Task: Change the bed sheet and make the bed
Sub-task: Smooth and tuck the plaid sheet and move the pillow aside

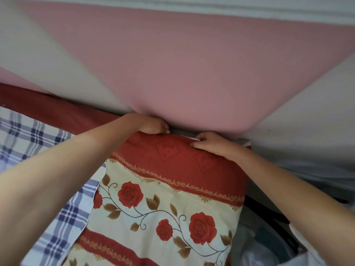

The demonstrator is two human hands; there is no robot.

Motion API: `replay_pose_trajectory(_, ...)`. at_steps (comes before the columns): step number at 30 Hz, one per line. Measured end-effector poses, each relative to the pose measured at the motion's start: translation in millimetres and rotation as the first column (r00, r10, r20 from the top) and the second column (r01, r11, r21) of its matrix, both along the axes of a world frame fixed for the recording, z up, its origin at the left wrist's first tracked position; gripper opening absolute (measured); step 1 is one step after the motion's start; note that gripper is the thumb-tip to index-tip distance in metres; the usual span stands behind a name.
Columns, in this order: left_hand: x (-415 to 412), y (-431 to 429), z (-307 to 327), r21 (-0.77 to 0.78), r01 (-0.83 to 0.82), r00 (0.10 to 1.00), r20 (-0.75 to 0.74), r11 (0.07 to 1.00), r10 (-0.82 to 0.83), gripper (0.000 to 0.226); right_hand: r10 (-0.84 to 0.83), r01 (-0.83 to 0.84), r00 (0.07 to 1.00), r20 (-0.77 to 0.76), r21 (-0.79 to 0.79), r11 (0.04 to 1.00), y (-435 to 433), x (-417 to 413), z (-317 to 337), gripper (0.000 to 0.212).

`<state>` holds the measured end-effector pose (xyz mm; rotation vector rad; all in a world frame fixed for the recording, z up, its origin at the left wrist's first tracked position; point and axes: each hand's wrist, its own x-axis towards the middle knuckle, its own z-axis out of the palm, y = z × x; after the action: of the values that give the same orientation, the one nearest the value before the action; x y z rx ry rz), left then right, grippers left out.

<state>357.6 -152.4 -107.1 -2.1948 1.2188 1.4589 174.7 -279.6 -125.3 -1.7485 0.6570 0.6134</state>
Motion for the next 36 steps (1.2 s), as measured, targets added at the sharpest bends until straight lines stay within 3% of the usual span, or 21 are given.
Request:
replay_pose_trajectory(3,-2,-3,-1,0.029,0.012,1.0,-0.011,1.0,-0.012,0.026,-0.178,0.181,0.983,-0.043,0.09,0.979,5,-1,-3,0.042)
replay_pose_trajectory(7,-14,-9,-5,0.002,-0.005,0.999,0.038,1.0,0.005,0.031,-0.271,0.282,0.952,-0.146,0.066,0.957,8,-1,-9,0.025)
replay_pose_trajectory(10,-35,-7,-11,-0.096,-0.001,0.941,0.336,0.995,0.034,0.033,-0.299,0.315,0.925,-0.236,0.035,0.948,5,6,-16,0.022)
replay_pose_trajectory(12,-58,-2,-7,-0.236,0.191,0.792,0.61,0.953,-0.008,0.022,-0.275,0.282,0.928,-0.252,-0.009,0.959,5,12,-24,0.026)
replay_pose_trajectory(14,-79,8,-8,-0.41,0.352,0.724,0.689,0.841,0.033,0.012,-0.221,0.21,0.943,-0.248,-0.072,0.975,7,15,-31,0.031)
replay_pose_trajectory(15,-87,12,-12,-0.463,0.35,0.763,0.645,0.815,0.039,0.02,-0.171,0.138,0.954,-0.248,-0.146,0.98,8,14,-33,0.033)
replay_pose_trajectory(17,-96,19,-23,-0.471,0.181,0.867,0.491,0.864,0.086,0.053,-0.022,-0.087,0.961,-0.274,-0.378,0.922,10,6,-28,0.04)
replay_pose_trajectory(18,-99,19,-29,-0.458,0.141,0.873,0.475,0.878,0.107,0.066,0.073,-0.214,0.95,-0.303,-0.467,0.858,10,-2,-21,0.046)
replay_pose_trajectory(20,-100,12,-40,-0.439,0.126,0.834,0.532,0.889,0.145,0.07,0.221,-0.358,0.924,-0.312,-0.504,0.786,9,-28,-6,0.058)
replay_pose_trajectory(22,-101,3,-49,-0.416,0.114,0.814,0.56,0.902,0.155,0.057,0.209,-0.322,0.941,-0.266,-0.519,0.792,7,-63,4,0.07)
replay_pose_trajectory(24,-99,1,-58,-0.407,0.091,0.808,0.563,0.909,0.171,0.05,-0.001,-0.104,0.98,-0.198,-0.519,0.849,7,-100,6,0.093)
replay_pose_trajectory(25,-97,2,-60,-0.427,0.073,0.814,0.548,0.901,0.194,0.051,-0.148,0.071,0.978,-0.149,-0.429,0.9,5,-113,4,0.105)
replay_pose_trajectory(27,-99,7,-64,-0.563,0.026,0.834,0.468,0.826,0.293,0.056,-0.414,0.413,0.904,-0.105,-0.034,0.91,-2,-127,-3,0.112)
replay_pose_trajectory(28,-101,10,-63,-0.644,-0.017,0.848,0.395,0.765,0.352,0.055,-0.482,0.497,0.866,-0.133,0.132,0.858,-2,-127,-6,0.113)
replay_pose_trajectory(29,-110,14,-60,-0.733,-0.078,0.85,0.304,0.675,0.429,0.048,-0.495,0.518,0.855,-0.153,0.2,0.832,-4,-127,-12,0.12)
replay_pose_trajectory(32,-147,33,-41,-0.883,-0.246,0.773,0.07,0.4,0.63,0.023,-0.481,0.507,0.861,-0.165,0.202,0.838,3,-113,-30,0.135)
replay_pose_trajectory(36,-218,83,-22,-0.858,-0.488,0.553,-0.161,0.161,0.818,0.021,-0.559,0.587,0.806,-0.195,0.142,0.797,2,-105,-36,0.113)
